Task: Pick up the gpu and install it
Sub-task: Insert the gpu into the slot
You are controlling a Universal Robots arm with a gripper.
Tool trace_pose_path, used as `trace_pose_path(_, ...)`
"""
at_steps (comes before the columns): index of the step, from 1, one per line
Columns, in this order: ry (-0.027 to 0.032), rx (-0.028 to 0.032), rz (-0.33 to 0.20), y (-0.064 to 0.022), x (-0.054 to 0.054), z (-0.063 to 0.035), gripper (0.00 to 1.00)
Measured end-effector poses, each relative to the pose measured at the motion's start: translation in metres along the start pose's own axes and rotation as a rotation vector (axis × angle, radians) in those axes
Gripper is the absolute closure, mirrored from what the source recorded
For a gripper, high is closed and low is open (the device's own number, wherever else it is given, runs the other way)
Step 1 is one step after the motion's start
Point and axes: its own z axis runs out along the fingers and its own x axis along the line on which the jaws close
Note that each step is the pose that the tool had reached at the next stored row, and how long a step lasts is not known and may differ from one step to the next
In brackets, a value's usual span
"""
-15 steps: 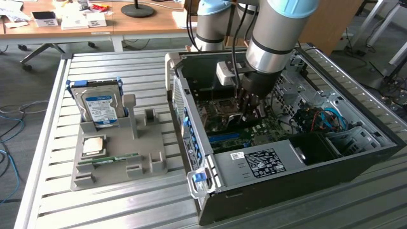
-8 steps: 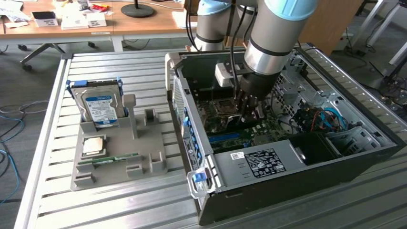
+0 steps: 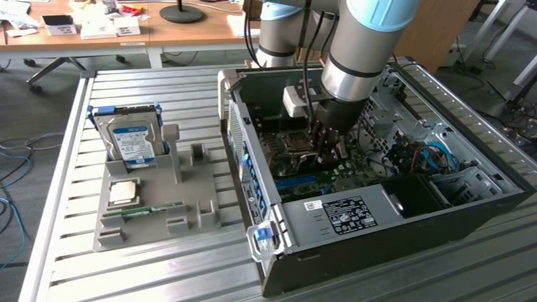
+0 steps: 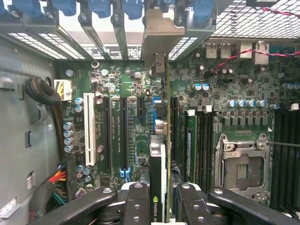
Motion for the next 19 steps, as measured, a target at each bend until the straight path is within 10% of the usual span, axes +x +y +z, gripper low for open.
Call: trace_pose_path(19, -0.0001, 0.0009, 0.000, 0.0073, 0.0002, 0.0005, 0.73)
